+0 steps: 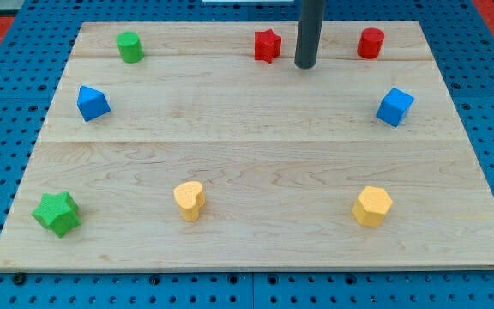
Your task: Move red blocks slightly on left side
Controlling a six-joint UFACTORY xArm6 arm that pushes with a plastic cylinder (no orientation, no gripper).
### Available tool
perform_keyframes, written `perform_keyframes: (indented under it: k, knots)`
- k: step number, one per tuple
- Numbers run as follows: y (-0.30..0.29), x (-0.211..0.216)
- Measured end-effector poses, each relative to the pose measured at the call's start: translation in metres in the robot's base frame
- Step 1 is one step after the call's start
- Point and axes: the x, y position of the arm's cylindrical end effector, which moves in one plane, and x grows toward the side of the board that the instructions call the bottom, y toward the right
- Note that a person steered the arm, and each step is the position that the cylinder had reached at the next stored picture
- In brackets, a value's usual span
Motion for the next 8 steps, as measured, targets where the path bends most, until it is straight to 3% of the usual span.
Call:
perform_keyframes:
  k: [2, 3, 4, 6, 7, 8]
  knots:
    - [-0.062, -0.021]
    - [-0.05, 0.001]
    - [-0.088, 0.052]
    - [0.165, 0.026]
    - [0.217, -0.015]
    - [0.177, -0.032]
